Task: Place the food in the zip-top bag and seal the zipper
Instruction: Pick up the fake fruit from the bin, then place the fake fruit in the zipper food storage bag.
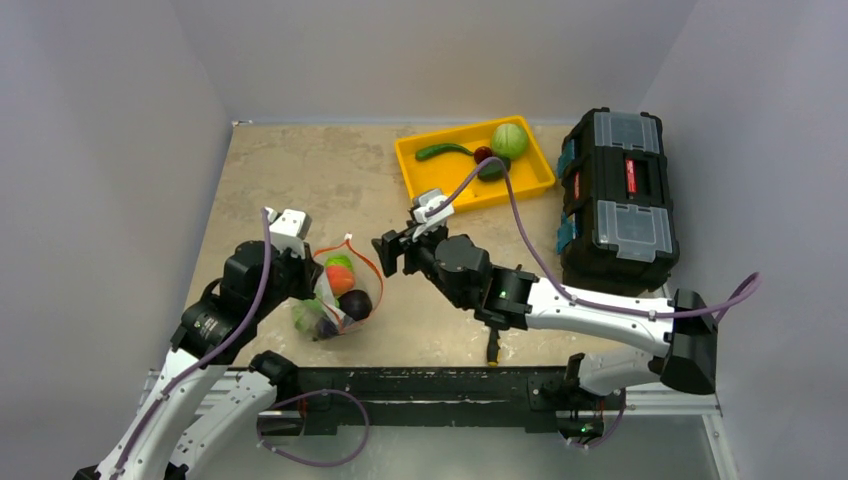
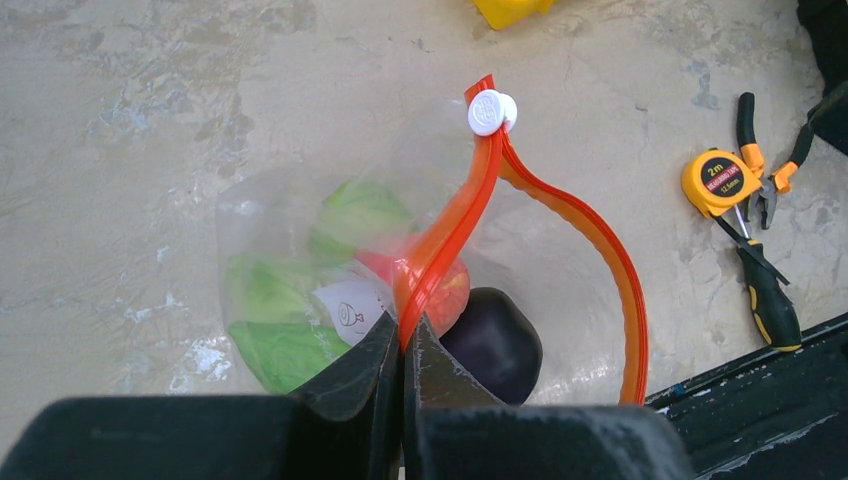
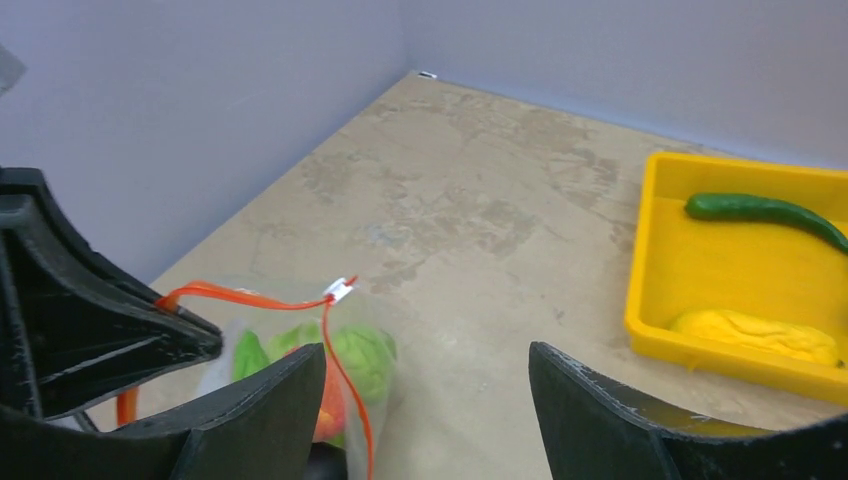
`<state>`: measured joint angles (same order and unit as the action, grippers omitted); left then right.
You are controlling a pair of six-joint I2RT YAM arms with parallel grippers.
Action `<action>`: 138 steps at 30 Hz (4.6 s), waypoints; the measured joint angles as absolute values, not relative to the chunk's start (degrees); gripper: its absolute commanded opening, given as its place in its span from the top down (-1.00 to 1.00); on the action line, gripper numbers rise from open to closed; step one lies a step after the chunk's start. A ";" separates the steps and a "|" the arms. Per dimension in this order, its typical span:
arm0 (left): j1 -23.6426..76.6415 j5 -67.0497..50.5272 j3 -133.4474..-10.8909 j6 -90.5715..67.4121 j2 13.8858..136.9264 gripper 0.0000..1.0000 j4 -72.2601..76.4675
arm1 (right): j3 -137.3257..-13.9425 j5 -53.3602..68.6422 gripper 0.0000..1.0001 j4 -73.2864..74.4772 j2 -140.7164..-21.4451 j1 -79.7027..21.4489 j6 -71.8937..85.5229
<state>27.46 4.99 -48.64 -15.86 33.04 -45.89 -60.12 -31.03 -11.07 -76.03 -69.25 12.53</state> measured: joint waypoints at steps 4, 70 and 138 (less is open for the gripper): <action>27.46 4.99 -48.64 -15.86 33.32 1.00 -45.89 | -57.87 -32.45 -0.49 -10.98 -73.47 -67.09 13.39; 27.46 5.85 -48.64 -15.86 35.68 1.00 -45.89 | -125.21 -52.80 -0.35 -0.38 -151.70 -28.10 -26.24; 27.46 5.72 -48.64 -15.86 34.04 1.00 -45.91 | -48.38 23.35 1.00 -28.51 -70.94 -54.02 30.24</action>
